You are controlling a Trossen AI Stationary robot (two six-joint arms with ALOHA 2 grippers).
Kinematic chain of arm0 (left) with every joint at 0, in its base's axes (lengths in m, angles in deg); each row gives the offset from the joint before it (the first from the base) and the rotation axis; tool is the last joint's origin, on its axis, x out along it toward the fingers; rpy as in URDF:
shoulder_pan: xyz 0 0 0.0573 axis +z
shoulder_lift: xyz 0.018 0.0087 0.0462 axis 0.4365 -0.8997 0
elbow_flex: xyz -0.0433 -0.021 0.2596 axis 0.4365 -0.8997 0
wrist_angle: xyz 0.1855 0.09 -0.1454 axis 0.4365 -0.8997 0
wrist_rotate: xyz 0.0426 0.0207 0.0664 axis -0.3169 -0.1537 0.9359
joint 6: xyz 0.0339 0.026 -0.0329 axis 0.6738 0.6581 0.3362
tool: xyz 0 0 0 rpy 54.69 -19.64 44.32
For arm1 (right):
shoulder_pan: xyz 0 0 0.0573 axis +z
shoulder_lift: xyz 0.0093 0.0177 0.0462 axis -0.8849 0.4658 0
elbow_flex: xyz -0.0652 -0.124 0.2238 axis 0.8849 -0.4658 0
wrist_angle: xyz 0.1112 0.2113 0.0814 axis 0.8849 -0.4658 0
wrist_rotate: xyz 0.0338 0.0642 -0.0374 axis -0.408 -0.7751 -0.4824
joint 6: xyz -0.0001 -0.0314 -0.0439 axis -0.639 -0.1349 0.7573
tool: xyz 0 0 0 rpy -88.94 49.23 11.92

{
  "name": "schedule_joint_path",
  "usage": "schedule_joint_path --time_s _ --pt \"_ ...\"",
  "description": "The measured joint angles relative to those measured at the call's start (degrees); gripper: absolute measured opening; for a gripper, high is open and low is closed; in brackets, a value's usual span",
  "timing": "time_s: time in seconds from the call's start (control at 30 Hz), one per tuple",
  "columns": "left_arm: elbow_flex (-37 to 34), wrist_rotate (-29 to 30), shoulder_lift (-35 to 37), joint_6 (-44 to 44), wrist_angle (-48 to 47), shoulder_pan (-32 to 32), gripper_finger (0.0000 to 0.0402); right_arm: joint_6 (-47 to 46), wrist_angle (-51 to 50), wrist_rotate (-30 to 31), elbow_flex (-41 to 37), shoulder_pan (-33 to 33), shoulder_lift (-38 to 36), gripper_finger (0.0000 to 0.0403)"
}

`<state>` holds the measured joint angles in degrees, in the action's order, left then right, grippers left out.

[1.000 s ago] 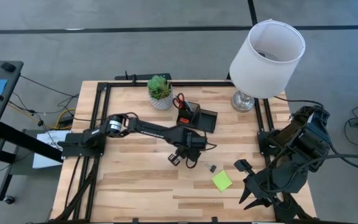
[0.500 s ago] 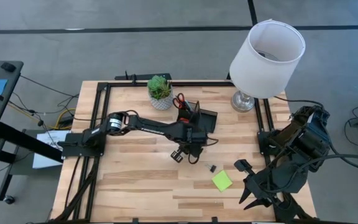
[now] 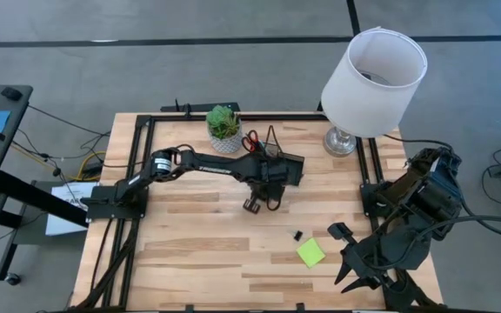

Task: Pick and place office supplies into organizer
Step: Put the left black binder clip into the black desk organizer

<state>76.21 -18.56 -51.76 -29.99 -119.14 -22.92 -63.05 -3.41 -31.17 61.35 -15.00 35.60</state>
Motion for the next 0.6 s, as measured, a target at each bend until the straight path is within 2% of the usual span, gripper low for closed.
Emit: schedule_joint_path --time_s 0.13,0.4,0.6 --pt "0.00 -1.08 0.00 -0.12 0.02 -0.28 0.0038 0.02 -0.60 0.00 0.00 0.00 -0.02 0.0076" --pt "0.00 0.58 0.00 -0.45 -0.01 -1.46 0.0131 0.46 -2.10 0.00 0.00 0.00 -0.02 0.0076" --pt "0.00 -1.11 0.00 -0.30 -0.18 -2.59 0.0159 0.44 -2.10 0.00 0.00 -0.02 -0.02 0.0076"
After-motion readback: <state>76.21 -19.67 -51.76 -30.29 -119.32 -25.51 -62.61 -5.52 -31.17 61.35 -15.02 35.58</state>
